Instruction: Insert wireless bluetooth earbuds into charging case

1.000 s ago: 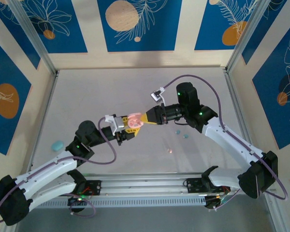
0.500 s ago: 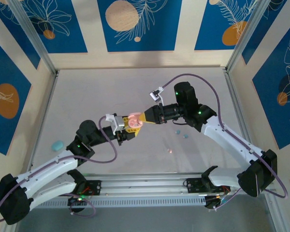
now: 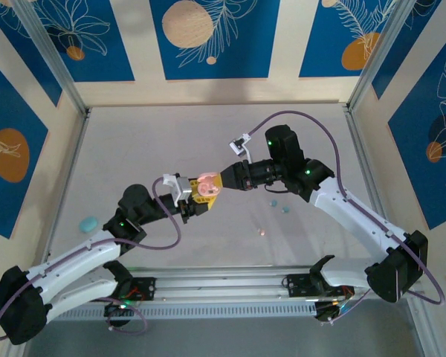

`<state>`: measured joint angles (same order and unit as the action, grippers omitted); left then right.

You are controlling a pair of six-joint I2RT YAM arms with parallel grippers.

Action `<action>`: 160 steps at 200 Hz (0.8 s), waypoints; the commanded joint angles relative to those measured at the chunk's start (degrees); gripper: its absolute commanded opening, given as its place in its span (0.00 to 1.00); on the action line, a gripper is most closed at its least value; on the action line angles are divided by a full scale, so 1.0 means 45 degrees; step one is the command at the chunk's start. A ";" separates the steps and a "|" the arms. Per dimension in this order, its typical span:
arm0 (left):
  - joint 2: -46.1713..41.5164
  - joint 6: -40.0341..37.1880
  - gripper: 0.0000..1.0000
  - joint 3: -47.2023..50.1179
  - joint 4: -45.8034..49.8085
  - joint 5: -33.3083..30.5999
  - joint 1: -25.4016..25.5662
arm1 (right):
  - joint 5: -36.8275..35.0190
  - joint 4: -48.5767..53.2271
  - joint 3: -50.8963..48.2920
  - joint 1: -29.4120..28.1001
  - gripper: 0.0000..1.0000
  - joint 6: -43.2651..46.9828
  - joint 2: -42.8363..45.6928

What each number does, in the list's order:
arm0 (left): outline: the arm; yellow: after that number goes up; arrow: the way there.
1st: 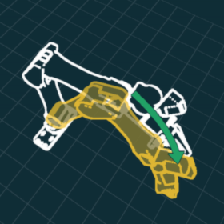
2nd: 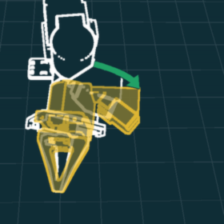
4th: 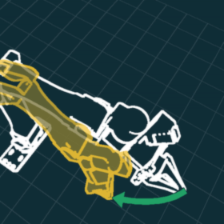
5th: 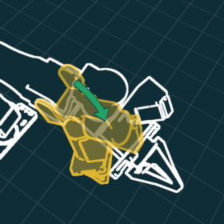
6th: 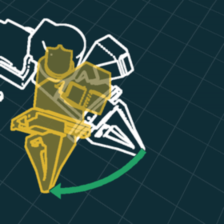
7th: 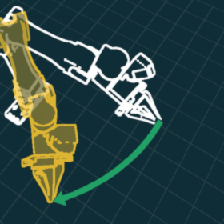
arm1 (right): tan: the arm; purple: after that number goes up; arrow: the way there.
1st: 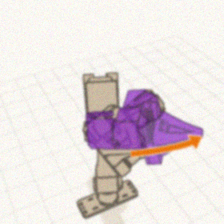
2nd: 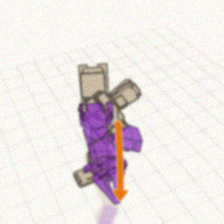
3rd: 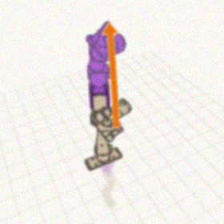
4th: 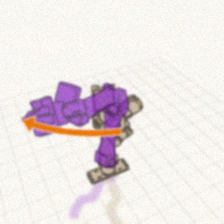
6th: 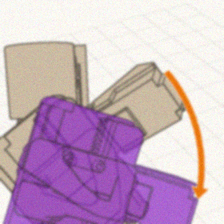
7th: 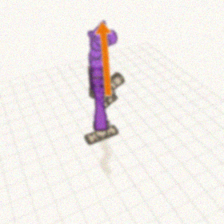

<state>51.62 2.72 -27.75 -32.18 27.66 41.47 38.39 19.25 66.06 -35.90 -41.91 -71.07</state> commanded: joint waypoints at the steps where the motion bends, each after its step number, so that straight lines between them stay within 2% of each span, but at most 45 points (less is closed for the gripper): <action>1: -0.0110 0.0172 0.30 -0.0299 -0.1304 0.0519 -0.0018 | -0.0636 0.0854 0.0258 -0.0106 0.30 0.0404 -0.0184; 52: -0.0168 0.0138 0.29 -0.0299 -0.1243 0.0383 -0.0018 | -0.0883 0.1332 0.0568 -0.0147 0.32 0.0553 -0.0194; 67: -0.0185 0.0081 0.29 -0.0299 -0.1149 0.0253 -0.0018 | -0.0914 0.1366 0.0612 -0.0137 0.36 0.0560 -0.0025; 115: -0.0349 -0.0214 0.30 -0.0240 -0.0755 -0.0255 -0.0020 | -0.1664 0.1597 0.0206 0.0392 0.42 0.0566 0.1808; 140: -0.0343 -0.0253 0.30 -0.0221 -0.0765 -0.0442 -0.0035 | -0.2851 0.1758 -0.0870 0.1069 0.46 0.0203 0.3456; 160: -0.0367 -0.0218 0.30 -0.0211 -0.0848 -0.0500 -0.0021 | -0.5062 0.3316 -0.2206 0.1855 0.50 -0.0571 0.4477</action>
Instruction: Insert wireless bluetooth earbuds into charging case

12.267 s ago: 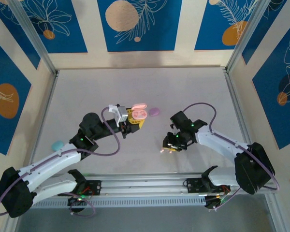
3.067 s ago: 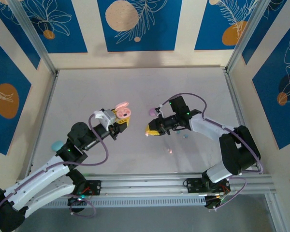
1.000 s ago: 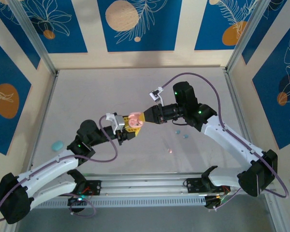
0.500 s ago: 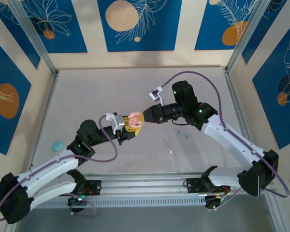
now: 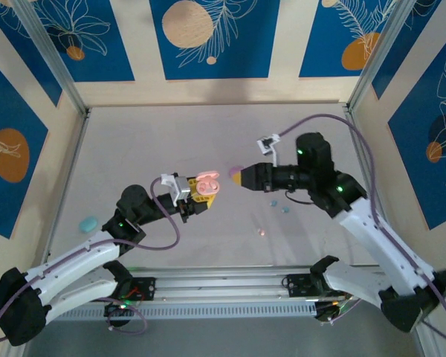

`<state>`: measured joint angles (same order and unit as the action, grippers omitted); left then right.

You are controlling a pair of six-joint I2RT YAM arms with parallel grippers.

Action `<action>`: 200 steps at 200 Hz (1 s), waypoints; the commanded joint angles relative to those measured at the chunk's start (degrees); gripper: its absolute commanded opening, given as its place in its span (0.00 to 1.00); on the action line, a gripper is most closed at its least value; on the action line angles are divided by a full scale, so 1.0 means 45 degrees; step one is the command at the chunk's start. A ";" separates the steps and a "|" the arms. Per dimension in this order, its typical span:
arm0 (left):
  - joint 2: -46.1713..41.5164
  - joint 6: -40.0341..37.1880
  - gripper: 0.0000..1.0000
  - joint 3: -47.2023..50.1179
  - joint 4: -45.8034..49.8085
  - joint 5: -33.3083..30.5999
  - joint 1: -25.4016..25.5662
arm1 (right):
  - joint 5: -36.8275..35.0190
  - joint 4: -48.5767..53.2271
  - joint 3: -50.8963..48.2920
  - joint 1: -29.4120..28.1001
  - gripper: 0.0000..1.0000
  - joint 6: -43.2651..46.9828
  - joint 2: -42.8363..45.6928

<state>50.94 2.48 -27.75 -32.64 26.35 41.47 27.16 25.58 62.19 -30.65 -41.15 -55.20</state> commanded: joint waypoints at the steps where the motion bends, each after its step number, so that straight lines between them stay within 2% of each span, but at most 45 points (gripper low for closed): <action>1: -0.0221 -0.0162 0.30 -0.0216 -0.0740 -0.0219 -0.0019 | -0.2679 0.2037 -0.1422 0.0743 0.50 -0.0808 0.0974; 11: -0.0231 -0.0142 0.30 -0.0221 -0.0742 -0.0266 -0.0033 | -0.3467 0.3093 -0.2113 0.1308 0.49 -0.1382 0.1062; 31: -0.0175 -0.0039 0.30 -0.0162 -0.0900 -0.0333 -0.0026 | -0.3759 0.3920 -0.3592 0.1981 0.48 -0.1877 0.0724; 81: 0.0009 0.0132 0.30 -0.0296 -0.0973 -0.0269 -0.0025 | -0.4224 0.2339 -0.6323 0.1988 0.46 -0.2616 -0.0814; 128: 0.0017 0.0201 0.30 -0.0337 -0.0889 -0.0256 -0.0018 | -0.3655 0.0975 -0.6795 0.1795 0.41 -0.2106 -0.2756; 200: -0.0133 0.0057 0.30 -0.0357 -0.0593 -0.0372 -0.0021 | -0.3792 0.0668 -0.5707 0.1020 0.42 -0.1414 -0.5291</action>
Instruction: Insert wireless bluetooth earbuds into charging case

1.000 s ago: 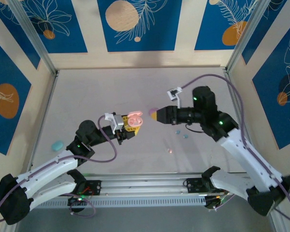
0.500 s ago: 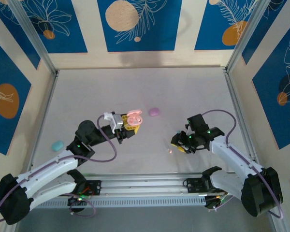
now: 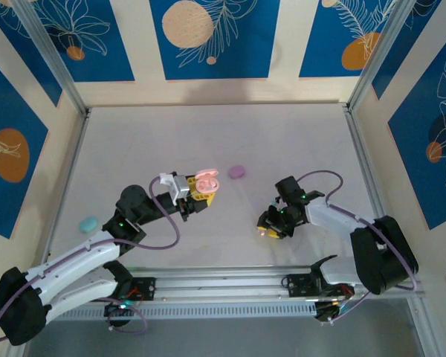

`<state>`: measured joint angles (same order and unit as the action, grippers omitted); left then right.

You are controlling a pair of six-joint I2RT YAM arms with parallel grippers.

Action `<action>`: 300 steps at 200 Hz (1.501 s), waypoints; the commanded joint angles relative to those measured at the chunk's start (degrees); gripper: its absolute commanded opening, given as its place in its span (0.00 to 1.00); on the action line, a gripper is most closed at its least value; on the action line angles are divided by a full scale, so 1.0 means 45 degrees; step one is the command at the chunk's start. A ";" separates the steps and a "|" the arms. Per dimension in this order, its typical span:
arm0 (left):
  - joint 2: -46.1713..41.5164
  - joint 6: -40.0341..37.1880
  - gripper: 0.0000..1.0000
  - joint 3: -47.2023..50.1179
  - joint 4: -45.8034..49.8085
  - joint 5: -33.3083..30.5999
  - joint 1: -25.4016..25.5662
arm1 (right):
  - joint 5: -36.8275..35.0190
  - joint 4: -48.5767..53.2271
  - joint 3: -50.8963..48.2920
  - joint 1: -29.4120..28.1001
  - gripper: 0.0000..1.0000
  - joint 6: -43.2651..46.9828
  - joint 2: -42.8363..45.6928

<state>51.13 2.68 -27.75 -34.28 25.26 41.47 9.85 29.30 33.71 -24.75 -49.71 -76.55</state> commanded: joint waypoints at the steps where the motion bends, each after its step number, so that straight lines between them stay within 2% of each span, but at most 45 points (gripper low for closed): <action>1: -0.0184 0.0012 0.30 -0.0357 -0.0221 -0.0136 -0.0029 | 0.0046 -0.0161 0.0657 -0.0306 0.42 0.0515 -0.0566; 78: -0.0396 -0.0107 0.30 -0.0313 0.0051 -0.0282 -0.0029 | -0.0937 0.0826 0.3218 -0.1880 0.42 0.2795 -0.3330; 161: -0.0504 -0.0243 0.30 -0.0250 0.0221 -0.0359 -0.0032 | -0.0638 0.1133 0.5913 -0.3353 0.42 0.4308 -0.5501; 195: -0.0625 -0.0359 0.30 -0.0202 0.0323 -0.0469 -0.0018 | -0.1734 0.1656 0.6280 -0.3562 0.45 0.3680 -0.4902; 239: -0.0471 -0.0511 0.30 -0.0305 0.0457 -0.0593 -0.0028 | -0.3169 0.1620 0.5047 -0.3513 0.47 0.1927 -0.2793; 263: -0.0626 -0.0372 0.30 -0.0452 0.0789 -0.0500 -0.0018 | -0.3125 0.1302 0.4443 -0.3303 0.49 0.1172 -0.2005; 300: -0.1350 -0.0408 0.30 -0.0084 0.1114 -0.1083 -0.0029 | -0.2305 0.1335 0.4607 -0.2898 0.49 0.1035 -0.2288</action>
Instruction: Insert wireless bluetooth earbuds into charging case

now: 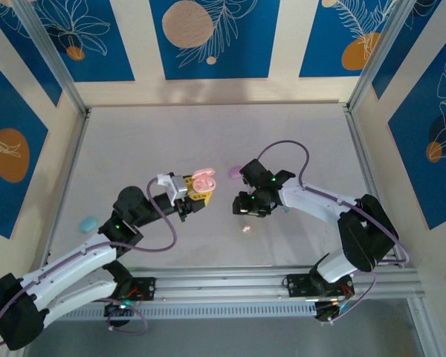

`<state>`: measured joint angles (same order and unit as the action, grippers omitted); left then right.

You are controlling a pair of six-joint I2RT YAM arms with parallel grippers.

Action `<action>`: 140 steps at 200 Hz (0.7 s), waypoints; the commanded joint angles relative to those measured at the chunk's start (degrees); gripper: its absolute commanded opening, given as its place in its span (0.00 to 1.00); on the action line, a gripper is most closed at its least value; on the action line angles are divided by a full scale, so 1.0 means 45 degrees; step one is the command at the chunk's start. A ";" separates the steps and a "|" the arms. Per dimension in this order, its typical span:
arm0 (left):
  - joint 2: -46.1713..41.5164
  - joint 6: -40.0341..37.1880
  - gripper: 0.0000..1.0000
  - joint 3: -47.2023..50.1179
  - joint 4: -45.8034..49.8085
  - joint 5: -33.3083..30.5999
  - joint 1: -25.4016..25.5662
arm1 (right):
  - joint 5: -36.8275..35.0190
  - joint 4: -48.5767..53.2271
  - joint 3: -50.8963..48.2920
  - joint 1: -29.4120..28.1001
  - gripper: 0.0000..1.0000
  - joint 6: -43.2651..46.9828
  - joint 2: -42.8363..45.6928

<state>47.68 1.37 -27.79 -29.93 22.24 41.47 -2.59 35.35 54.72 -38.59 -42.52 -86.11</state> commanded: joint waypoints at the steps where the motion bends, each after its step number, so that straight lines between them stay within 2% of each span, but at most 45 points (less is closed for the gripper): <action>1: -0.0589 -0.0122 0.30 -0.0084 0.0158 -0.0422 -0.0023 | 0.0497 -0.0027 -0.0055 0.0167 0.49 -0.0576 -0.0174; 48: -0.0759 -0.0284 0.30 -0.0176 0.0397 -0.0443 -0.0018 | 0.0725 -0.0356 -0.0210 -0.0345 0.48 -0.1476 -0.0458; 116: -0.0687 -0.0442 0.30 -0.0225 0.0499 -0.0651 -0.0028 | 0.1074 -0.0907 -0.1261 -0.0292 0.49 -0.2842 -0.0403; 140: -0.0538 -0.0392 0.30 -0.0309 0.0470 -0.0502 -0.0028 | 0.0660 -0.0593 -0.1329 -0.0284 0.50 -0.3117 -0.0572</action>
<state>45.17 0.51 -27.79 -27.38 19.86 41.47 0.60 32.12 49.41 -39.86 -53.60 -87.99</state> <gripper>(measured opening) 0.344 0.493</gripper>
